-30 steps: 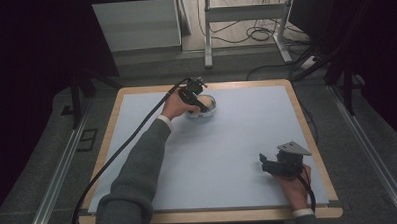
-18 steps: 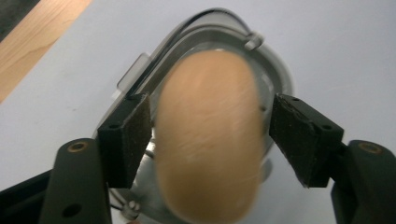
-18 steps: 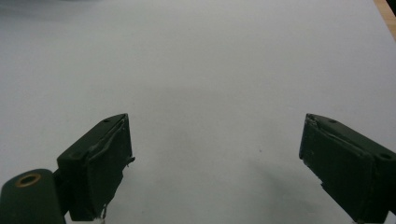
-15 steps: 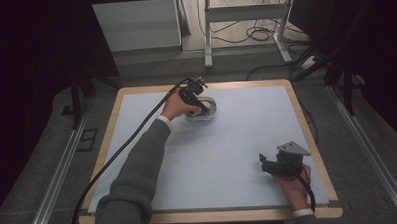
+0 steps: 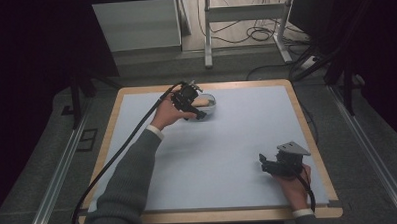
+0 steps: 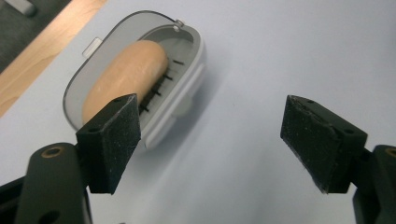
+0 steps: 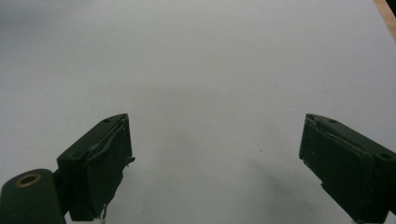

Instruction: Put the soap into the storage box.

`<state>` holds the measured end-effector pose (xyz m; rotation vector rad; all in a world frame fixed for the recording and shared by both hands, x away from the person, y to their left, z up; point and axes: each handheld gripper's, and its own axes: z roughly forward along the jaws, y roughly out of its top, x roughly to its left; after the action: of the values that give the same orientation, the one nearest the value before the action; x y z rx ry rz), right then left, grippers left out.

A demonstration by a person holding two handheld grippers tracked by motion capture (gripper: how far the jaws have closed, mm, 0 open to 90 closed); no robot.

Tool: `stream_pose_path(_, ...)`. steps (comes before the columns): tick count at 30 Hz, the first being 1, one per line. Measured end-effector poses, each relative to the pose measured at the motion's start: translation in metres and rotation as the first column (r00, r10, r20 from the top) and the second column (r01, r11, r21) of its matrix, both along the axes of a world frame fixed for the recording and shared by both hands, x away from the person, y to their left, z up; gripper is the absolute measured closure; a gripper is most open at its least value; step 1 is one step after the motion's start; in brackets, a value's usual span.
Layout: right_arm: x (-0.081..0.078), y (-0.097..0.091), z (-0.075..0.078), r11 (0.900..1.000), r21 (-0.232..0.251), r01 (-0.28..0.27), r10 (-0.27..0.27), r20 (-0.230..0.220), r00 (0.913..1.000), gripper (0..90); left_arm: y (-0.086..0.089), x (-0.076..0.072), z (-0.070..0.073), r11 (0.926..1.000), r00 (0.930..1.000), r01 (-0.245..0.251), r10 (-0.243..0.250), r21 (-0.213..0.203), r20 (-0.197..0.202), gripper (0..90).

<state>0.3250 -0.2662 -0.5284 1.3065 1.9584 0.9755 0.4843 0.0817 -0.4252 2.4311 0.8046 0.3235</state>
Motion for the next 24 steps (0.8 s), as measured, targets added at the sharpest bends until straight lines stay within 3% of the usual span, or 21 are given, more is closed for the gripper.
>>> stream_pose_path(2, 0.0, 0.0, 0.0, 1.0, 0.0, 0.0, 0.0, -0.001, 1.0, 9.4, 0.005, -0.011, 0.002, 1.0, 0.9999, 0.0, 0.0, -0.005, 0.011, 20.3)
stream_pose_path(8, 0.001, 0.0, 0.0, 1.0, -0.001, 0.0, 0.0, -0.003, 1.0, 9.4, 0.03, -0.046, -0.002, 0.9957, 0.9991, -0.028, 0.031, -0.088, 0.028, 20.9)
stream_pose_path(19, 0.001, 0.001, 0.0, 0.9999, -0.014, -0.001, 0.001, -0.003, 1.0, 9.4, 0.064, -0.095, -0.015, 0.9898, 0.9957, -0.053, 0.063, -0.132, 0.068, 20.8)
stream_pose_path(24, 0.001, 0.001, 0.0, 0.9999, -0.014, -0.001, 0.001, -0.001, 1.0, 9.4, 0.077, -0.114, -0.029, 0.9816, 0.9932, -0.088, 0.099, -0.17, 0.061, 21.6)
